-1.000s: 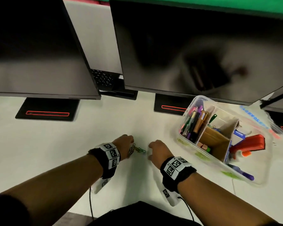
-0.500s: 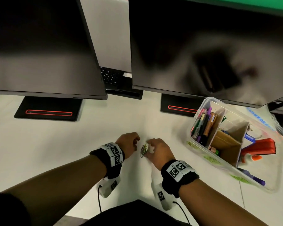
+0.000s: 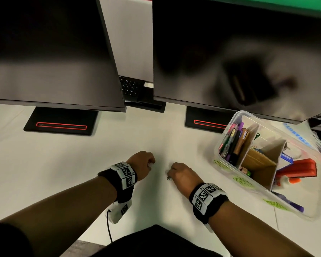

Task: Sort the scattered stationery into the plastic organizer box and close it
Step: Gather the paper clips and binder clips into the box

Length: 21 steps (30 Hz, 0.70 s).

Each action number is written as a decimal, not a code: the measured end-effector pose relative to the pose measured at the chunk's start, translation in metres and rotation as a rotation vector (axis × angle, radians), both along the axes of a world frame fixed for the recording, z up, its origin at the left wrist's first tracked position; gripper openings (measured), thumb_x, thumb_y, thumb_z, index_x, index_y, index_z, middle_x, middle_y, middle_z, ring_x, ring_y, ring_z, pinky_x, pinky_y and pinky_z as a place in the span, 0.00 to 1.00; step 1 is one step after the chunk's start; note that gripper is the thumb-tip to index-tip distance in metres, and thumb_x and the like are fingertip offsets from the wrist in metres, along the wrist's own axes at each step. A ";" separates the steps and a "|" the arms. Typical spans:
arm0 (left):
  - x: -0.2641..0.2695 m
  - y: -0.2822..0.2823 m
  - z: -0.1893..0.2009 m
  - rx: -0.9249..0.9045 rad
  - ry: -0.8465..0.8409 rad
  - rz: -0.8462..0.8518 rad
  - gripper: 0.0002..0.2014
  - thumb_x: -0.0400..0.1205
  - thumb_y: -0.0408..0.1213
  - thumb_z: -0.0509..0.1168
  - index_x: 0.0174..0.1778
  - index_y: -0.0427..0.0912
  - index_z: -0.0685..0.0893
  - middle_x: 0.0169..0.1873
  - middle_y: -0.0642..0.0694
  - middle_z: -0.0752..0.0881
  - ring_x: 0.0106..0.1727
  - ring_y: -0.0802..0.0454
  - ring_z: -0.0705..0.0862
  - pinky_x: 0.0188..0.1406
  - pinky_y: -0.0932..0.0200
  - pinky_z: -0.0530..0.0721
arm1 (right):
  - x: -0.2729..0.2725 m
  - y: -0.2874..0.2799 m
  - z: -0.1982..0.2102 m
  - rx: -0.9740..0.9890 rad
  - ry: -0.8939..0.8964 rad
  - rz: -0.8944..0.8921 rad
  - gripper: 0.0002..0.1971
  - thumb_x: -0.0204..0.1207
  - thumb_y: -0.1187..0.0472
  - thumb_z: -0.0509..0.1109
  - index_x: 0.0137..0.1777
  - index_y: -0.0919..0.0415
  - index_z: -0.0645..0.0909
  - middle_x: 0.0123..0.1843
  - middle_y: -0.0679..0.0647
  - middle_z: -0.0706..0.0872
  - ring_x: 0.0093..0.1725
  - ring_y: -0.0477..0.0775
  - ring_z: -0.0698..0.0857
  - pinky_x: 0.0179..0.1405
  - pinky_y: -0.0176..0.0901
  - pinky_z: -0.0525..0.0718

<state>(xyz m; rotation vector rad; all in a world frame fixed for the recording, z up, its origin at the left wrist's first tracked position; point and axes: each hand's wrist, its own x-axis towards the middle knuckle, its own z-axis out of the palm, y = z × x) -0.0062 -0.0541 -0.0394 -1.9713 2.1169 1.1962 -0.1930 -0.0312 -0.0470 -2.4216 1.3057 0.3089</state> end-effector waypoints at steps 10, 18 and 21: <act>-0.032 -0.001 0.009 0.009 -0.027 -0.164 0.15 0.81 0.34 0.63 0.64 0.41 0.79 0.63 0.42 0.78 0.63 0.46 0.79 0.59 0.63 0.72 | -0.038 0.006 0.033 0.092 -0.157 -0.502 0.13 0.73 0.69 0.63 0.53 0.65 0.85 0.55 0.61 0.87 0.56 0.62 0.84 0.53 0.41 0.77; -0.095 0.024 0.003 -0.013 -0.023 -0.422 0.29 0.74 0.49 0.72 0.69 0.44 0.75 0.65 0.45 0.75 0.68 0.47 0.75 0.69 0.58 0.71 | -0.060 0.022 0.106 -0.022 -0.494 -0.713 0.10 0.72 0.71 0.67 0.46 0.63 0.90 0.44 0.55 0.91 0.37 0.44 0.81 0.40 0.30 0.75; -0.116 0.034 -0.001 -0.037 -0.060 -0.437 0.30 0.73 0.49 0.73 0.69 0.42 0.74 0.66 0.45 0.75 0.69 0.47 0.73 0.69 0.57 0.71 | -0.080 0.017 0.134 -0.093 -0.601 -0.774 0.07 0.71 0.70 0.71 0.44 0.62 0.90 0.42 0.52 0.90 0.39 0.46 0.84 0.48 0.35 0.83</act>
